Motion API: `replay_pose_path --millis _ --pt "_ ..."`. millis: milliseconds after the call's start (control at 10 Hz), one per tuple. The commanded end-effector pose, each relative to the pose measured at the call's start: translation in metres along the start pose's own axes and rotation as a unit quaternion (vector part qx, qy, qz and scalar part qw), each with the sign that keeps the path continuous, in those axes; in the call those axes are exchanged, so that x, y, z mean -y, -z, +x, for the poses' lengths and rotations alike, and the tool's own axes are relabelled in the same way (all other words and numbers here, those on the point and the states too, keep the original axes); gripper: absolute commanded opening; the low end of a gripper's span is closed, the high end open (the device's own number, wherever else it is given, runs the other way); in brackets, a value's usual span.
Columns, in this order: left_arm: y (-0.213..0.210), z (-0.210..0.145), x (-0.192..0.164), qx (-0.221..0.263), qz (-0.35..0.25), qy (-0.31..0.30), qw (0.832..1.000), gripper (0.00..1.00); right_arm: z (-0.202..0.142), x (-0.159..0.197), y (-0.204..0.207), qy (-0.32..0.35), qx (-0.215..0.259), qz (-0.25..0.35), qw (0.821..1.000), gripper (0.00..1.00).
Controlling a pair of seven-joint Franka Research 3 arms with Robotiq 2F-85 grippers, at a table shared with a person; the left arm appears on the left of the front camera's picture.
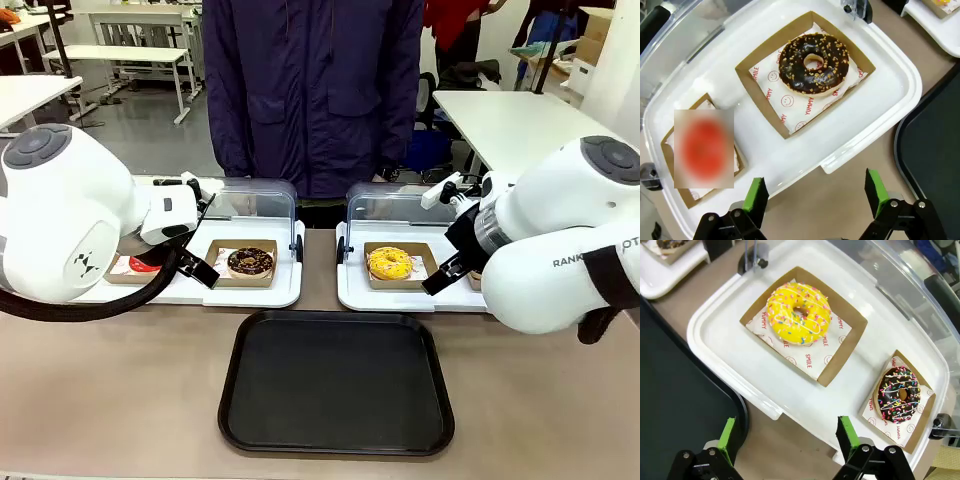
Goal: Move the first donut from the left to the tray.
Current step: Pick up the Paper togo box containing the Donut indicated by the person and place it on the Handle tray.
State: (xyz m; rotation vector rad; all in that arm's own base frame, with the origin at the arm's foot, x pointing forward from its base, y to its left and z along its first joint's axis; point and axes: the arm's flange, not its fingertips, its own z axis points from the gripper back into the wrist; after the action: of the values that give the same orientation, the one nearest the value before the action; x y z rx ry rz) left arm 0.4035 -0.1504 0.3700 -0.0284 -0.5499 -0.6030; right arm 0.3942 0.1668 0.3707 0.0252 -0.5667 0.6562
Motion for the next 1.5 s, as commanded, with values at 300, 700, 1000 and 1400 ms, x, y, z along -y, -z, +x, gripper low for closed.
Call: replay_pose_path --millis 300,700,1000,1400 --pt "0.0 0.0 0.0 0.0 0.0 0.0 1.0 1.0 0.0 0.0 0.0 0.0 0.0 0.0 1.0 1.0" --pt "0.0 0.0 0.0 0.0 0.0 0.0 1.0 1.0 0.0 0.0 0.0 0.0 0.0 0.0 1.0 1.0" --pt "-0.02 0.017 -0.015 -0.006 -0.054 0.02 0.998 1.0 0.027 0.018 -0.019 -0.001 0.012 0.011 1.0 1.0" --pt "-0.137 0.082 -0.092 0.01 -0.104 0.065 0.992 1.0 0.086 0.113 -0.133 0.04 0.062 0.047 0.996 1.0"
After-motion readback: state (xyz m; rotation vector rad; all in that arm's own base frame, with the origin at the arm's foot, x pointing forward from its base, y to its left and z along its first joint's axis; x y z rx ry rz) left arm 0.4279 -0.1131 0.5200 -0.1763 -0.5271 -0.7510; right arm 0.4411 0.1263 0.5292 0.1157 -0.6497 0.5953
